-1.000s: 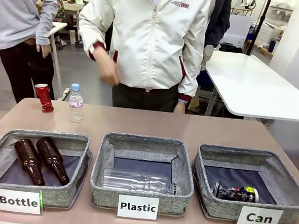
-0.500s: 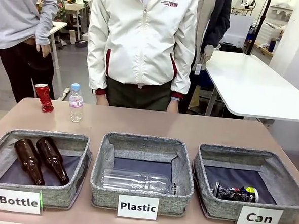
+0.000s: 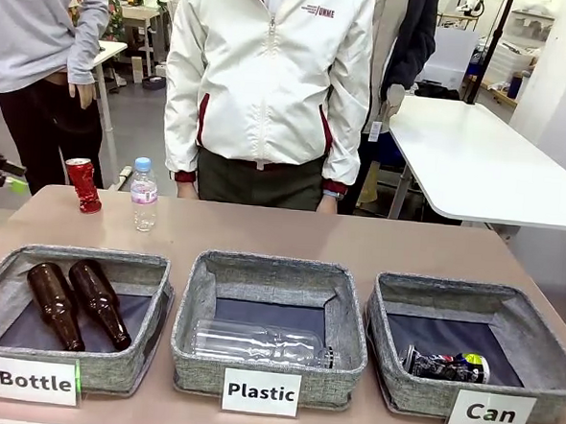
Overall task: Sort the can waste into the basket.
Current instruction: Pick up the can waste from the table and place it in the right Fabric basket.
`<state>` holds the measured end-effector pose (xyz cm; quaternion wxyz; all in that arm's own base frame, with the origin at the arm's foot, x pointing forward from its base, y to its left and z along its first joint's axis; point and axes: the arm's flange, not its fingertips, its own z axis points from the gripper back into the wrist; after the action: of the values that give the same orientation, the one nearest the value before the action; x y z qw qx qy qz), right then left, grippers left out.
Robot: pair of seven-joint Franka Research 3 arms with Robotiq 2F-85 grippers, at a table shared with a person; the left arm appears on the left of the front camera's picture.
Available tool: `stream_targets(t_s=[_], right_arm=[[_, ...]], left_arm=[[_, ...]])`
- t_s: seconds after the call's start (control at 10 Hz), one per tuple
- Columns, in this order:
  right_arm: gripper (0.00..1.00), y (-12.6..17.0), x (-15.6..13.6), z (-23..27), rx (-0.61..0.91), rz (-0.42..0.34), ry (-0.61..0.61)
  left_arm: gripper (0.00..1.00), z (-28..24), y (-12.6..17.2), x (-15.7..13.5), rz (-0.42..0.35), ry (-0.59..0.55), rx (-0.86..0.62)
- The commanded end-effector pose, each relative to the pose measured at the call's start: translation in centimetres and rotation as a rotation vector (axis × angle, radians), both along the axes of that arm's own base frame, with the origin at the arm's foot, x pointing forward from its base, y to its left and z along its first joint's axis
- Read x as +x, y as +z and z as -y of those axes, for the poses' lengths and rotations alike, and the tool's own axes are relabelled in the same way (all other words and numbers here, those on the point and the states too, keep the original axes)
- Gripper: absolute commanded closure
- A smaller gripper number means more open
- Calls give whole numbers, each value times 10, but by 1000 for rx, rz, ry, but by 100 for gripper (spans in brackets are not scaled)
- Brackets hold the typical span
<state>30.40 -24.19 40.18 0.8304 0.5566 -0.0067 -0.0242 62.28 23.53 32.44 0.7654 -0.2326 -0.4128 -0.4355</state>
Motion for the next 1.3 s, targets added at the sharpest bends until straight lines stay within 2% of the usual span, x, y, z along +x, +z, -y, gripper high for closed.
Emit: stream_targets(t_s=[0.0,0.1,0.2,0.5,1.0,1.2], right_arm=[[0,2,-3,2,-2,15,12],[0,2,-3,2,-2,15,12],[0,2,-3,2,-2,15,12],[0,2,-3,2,-2,15,12],[0,2,-3,2,-2,15,12],[0,2,-3,2,-2,15,12]], left_arm=[[0,22,-1,-13,82,-14,-121],[0,21,2,-1,-19,53,-153],[0,11,-3,-1,53,17,-50],[0,16,-5,1,44,33,-82],[0,38,-39,18,14,-8,-75],[0,48,-52,30,39,41,-94]])
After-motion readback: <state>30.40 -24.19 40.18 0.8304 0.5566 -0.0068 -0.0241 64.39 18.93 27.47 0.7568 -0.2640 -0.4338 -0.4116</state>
